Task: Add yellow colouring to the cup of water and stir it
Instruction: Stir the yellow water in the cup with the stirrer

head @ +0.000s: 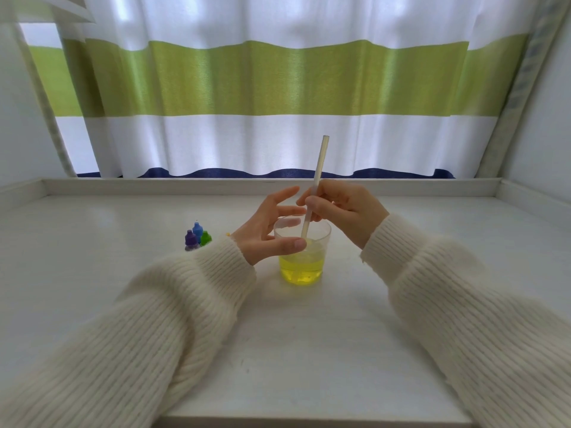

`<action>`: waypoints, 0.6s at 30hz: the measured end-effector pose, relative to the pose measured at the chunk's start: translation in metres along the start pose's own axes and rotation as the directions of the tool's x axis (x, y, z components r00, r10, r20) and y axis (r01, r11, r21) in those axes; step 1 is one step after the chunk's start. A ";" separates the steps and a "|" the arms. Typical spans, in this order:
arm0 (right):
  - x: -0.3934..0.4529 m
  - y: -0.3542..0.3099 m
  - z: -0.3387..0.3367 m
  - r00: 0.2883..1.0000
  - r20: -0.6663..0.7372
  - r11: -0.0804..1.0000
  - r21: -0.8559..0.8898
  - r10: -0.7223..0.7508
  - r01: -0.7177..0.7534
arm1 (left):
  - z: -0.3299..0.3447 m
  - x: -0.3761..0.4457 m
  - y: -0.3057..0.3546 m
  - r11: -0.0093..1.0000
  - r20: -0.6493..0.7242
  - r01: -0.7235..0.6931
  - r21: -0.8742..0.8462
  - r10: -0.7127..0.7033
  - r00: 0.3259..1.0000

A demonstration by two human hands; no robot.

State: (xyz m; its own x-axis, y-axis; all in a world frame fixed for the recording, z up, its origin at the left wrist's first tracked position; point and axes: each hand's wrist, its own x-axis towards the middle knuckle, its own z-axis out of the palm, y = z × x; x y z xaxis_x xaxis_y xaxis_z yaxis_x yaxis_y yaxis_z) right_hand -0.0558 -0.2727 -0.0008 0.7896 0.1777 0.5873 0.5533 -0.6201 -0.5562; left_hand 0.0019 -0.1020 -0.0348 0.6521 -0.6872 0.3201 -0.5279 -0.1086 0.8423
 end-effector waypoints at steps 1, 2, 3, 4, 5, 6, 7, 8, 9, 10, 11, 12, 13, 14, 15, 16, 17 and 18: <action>0.000 0.000 0.000 1.000 0.001 1.000 -0.001 -0.002 0.002 | 0.000 0.000 0.000 1.000 0.001 0.001 0.002 -0.001 1.000; 0.000 -0.001 0.001 1.000 0.001 1.000 -0.007 -0.005 0.005 | 0.000 0.001 0.000 1.000 0.002 0.004 0.003 -0.004 1.000; -0.001 -0.001 0.001 1.000 0.002 1.000 -0.015 -0.007 0.007 | 0.000 0.001 0.000 1.000 0.002 0.007 0.005 -0.007 1.000; -0.001 -0.001 0.001 1.000 0.003 1.000 -0.025 -0.009 0.009 | 0.000 0.001 0.000 1.000 0.003 0.009 0.006 -0.009 1.000; -0.001 -0.001 0.001 1.000 0.002 0.999 -0.037 -0.010 0.010 | -0.001 0.001 0.000 1.000 0.003 0.009 0.007 -0.009 1.000; -0.001 -0.001 0.001 1.000 -0.001 0.999 -0.052 -0.009 0.009 | -0.001 0.001 -0.001 1.000 0.003 0.009 0.007 -0.009 1.000; 0.000 -0.001 0.001 1.000 -0.005 0.997 -0.070 -0.008 0.007 | -0.001 0.001 -0.001 1.000 0.003 0.009 0.007 -0.009 1.000; 0.000 0.000 0.001 1.000 -0.009 0.996 -0.093 -0.005 0.004 | -0.001 0.001 -0.001 1.000 0.003 0.012 0.006 -0.012 1.000; 0.000 0.000 0.001 1.000 -0.015 0.993 -0.117 -0.003 0.002 | -0.001 0.001 -0.002 1.000 0.003 0.014 0.006 -0.014 1.000; 0.000 0.001 0.001 1.000 -0.023 0.990 -0.142 -0.003 0.000 | -0.001 0.001 -0.002 1.000 0.004 0.016 0.007 -0.016 1.000; 0.000 0.002 0.001 0.999 -0.034 0.986 -0.166 -0.004 -0.001 | -0.001 0.002 -0.002 1.000 0.005 0.015 0.010 -0.015 1.000; 0.001 0.003 0.000 0.999 -0.045 0.982 -0.188 -0.007 -0.002 | -0.001 0.002 -0.002 1.000 0.006 0.015 0.010 -0.015 1.000; 0.001 0.003 0.000 0.998 -0.055 0.979 -0.206 -0.010 -0.001 | -0.001 0.002 -0.002 1.000 0.006 0.016 0.009 -0.016 1.000; 0.002 0.004 -0.001 0.998 -0.062 0.975 -0.222 -0.016 0.002 | -0.001 0.002 -0.002 1.000 0.006 0.017 0.007 -0.017 1.000; 0.002 0.004 -0.001 0.997 -0.068 0.971 -0.239 -0.024 0.007 | -0.001 0.002 -0.002 1.000 0.004 0.018 0.005 -0.018 1.000; 0.002 0.004 -0.002 0.997 -0.072 0.967 -0.256 -0.031 0.012 | -0.001 0.002 -0.002 1.000 0.003 0.019 0.006 -0.019 1.000; 0.002 0.004 -0.003 0.996 -0.075 0.963 -0.268 -0.038 0.016 | -0.001 0.002 -0.002 1.000 0.003 0.018 0.007 -0.018 1.000; 0.002 0.005 -0.003 0.996 -0.077 0.961 -0.277 -0.042 0.019 | -0.001 0.002 -0.002 1.000 0.002 0.017 0.008 -0.017 1.000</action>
State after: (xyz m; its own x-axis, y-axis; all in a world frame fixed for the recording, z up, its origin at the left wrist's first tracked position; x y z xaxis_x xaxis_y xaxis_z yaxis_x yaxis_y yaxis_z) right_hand -0.0522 -0.2777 0.0000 0.7431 0.1441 0.6535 0.4731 -0.8038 -0.3606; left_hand 0.0049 -0.1020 -0.0356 0.6599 -0.6870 0.3043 -0.5210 -0.1265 0.8441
